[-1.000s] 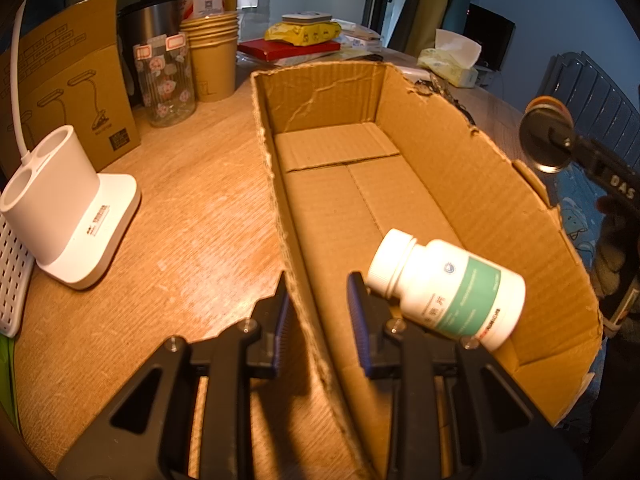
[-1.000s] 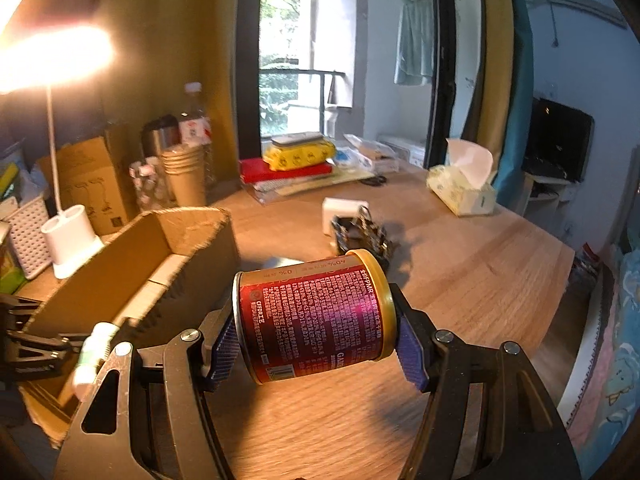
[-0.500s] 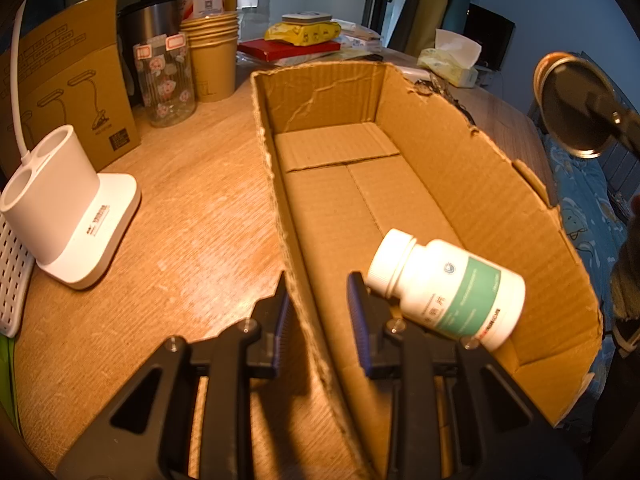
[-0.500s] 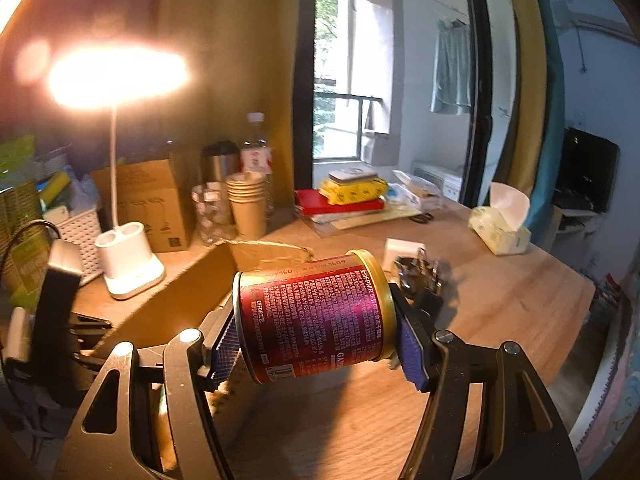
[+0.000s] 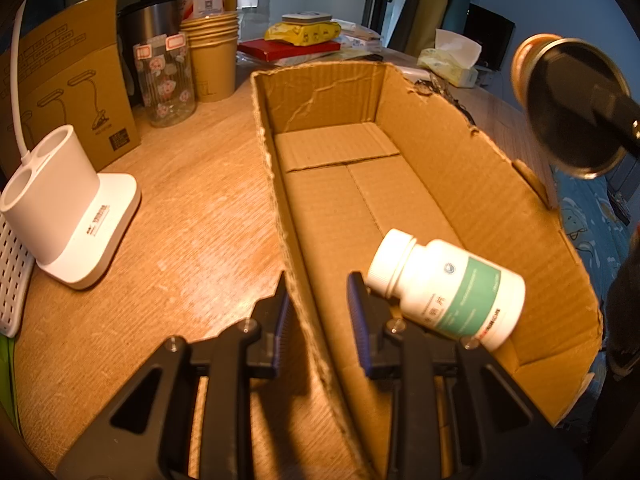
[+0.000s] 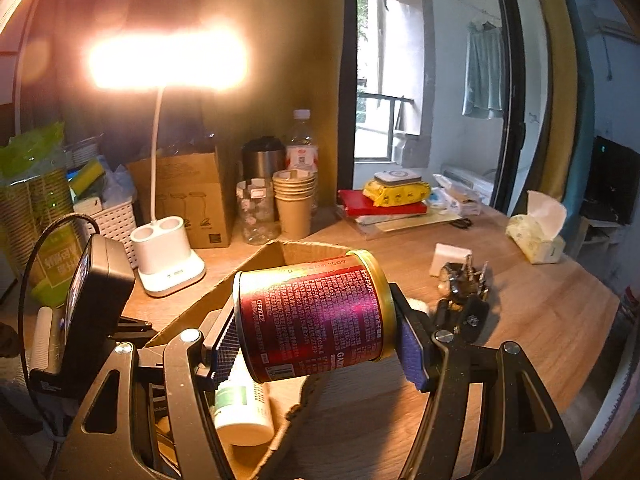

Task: Organize rigid objects
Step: 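Carry the can into the cardboard box and open the right gripper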

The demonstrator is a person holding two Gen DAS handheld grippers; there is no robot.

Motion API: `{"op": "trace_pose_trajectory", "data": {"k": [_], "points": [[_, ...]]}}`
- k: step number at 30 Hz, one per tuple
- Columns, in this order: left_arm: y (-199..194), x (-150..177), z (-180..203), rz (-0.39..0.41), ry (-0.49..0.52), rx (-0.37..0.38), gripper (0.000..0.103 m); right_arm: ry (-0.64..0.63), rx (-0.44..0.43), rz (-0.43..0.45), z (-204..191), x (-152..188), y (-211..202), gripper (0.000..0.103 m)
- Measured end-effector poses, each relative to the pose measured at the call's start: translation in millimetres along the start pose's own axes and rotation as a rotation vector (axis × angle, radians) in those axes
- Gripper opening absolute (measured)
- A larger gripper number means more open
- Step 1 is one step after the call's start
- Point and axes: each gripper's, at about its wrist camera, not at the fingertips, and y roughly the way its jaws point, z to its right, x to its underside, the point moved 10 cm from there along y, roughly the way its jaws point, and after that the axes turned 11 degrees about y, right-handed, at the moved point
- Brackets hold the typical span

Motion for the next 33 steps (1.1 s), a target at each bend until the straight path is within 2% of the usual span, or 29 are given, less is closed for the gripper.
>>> {"op": "trace_pose_trajectory", "data": {"k": [7, 10, 15, 25, 33], "points": [[0.4, -0.7, 0.1, 0.000, 0.001, -0.001, 0.029, 0.015, -0.053, -0.056, -11.0, 15.0, 17.6, 0.069], [0.3, -0.7, 0.3, 0.000, 0.001, -0.001, 0.029, 0.055, -0.104, -0.094, -14.5, 21.8, 25.9, 0.069], [0.3, -0.7, 0.4, 0.000, 0.001, -0.001, 0.029, 0.055, -0.111, -0.109, -18.1, 26.5, 30.5, 0.068], [0.6, -1.2, 0.2, 0.000, 0.003, -0.001, 0.029, 0.011, -0.101, -0.137, -27.8, 37.7, 39.0, 0.068], [0.8, -1.6, 0.0, 0.000, 0.003, -0.002, 0.029, -0.098, -0.033, -0.161, -35.1, 45.1, 42.1, 0.068]]}}
